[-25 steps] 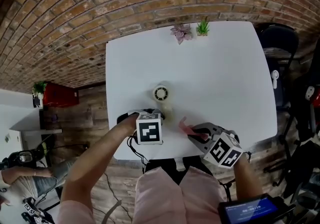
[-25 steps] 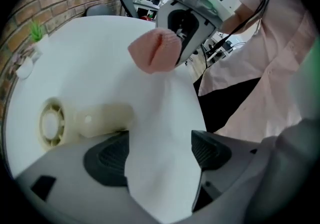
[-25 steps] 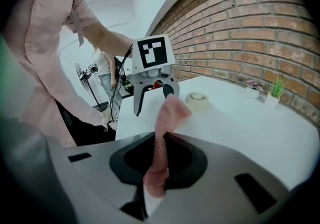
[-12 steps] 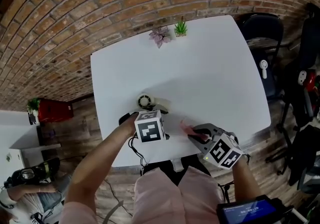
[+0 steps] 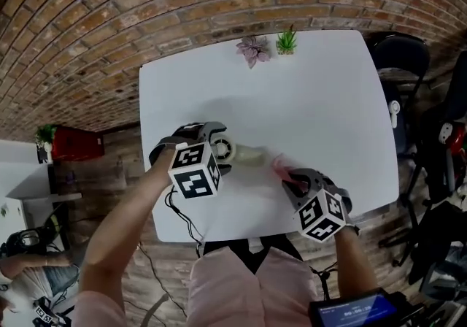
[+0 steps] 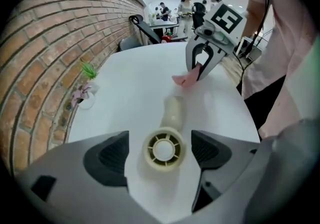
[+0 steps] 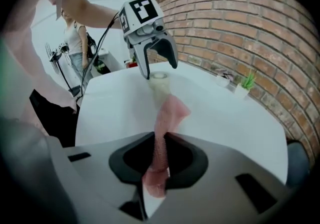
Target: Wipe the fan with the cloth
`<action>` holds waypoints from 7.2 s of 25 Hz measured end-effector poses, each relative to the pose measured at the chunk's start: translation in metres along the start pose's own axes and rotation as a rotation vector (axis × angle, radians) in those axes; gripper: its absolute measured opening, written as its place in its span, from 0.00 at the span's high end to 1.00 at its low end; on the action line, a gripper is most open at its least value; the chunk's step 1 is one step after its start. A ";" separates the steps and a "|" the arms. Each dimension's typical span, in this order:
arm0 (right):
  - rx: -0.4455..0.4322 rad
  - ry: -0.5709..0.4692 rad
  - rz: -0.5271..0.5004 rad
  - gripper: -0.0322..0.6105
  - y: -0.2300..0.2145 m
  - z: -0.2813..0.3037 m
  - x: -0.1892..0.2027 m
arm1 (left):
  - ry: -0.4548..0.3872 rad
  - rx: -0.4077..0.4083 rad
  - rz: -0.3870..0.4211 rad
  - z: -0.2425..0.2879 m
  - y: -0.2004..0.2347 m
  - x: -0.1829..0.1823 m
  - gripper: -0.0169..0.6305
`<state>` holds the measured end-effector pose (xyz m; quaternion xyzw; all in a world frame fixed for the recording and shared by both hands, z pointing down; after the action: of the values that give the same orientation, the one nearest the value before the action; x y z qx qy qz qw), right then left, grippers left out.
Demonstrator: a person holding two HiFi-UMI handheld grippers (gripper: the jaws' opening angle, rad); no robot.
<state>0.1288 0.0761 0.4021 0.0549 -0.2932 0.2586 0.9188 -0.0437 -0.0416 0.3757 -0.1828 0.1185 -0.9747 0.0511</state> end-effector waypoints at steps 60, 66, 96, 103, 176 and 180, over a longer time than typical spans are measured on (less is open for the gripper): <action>-0.414 0.097 -0.776 0.90 -0.040 0.066 -0.077 | 0.088 0.209 0.491 0.040 -0.016 0.005 0.40; -0.442 0.094 -0.754 0.90 -0.036 0.060 -0.068 | 0.102 0.215 0.498 0.041 -0.015 0.004 0.40; -0.428 0.058 -0.598 0.89 0.000 0.033 -0.023 | 0.210 0.216 0.427 0.048 -0.013 0.001 0.40; -0.409 0.015 -0.516 0.89 0.012 0.034 -0.021 | 0.251 0.190 0.280 0.049 -0.009 0.004 0.40; 0.093 -0.199 0.258 0.89 -0.047 0.036 -0.019 | 0.237 0.174 0.222 0.049 -0.007 0.004 0.40; 0.131 -0.254 0.300 0.89 -0.062 0.025 -0.021 | 0.225 0.171 0.222 0.049 -0.008 0.004 0.40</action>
<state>0.1325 0.0069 0.4140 0.1026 -0.3942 0.4019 0.8201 -0.0299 -0.0447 0.4238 -0.0534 0.0597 -0.9838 0.1601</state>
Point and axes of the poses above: the fingertips, and each gripper's own axes: z forward along the fingers, y to its left, x out of its underside, the point moved 8 cm from there along -z, backward along the fingers, and after that the axes turned 8 degrees about -x, right-handed, at the moved point
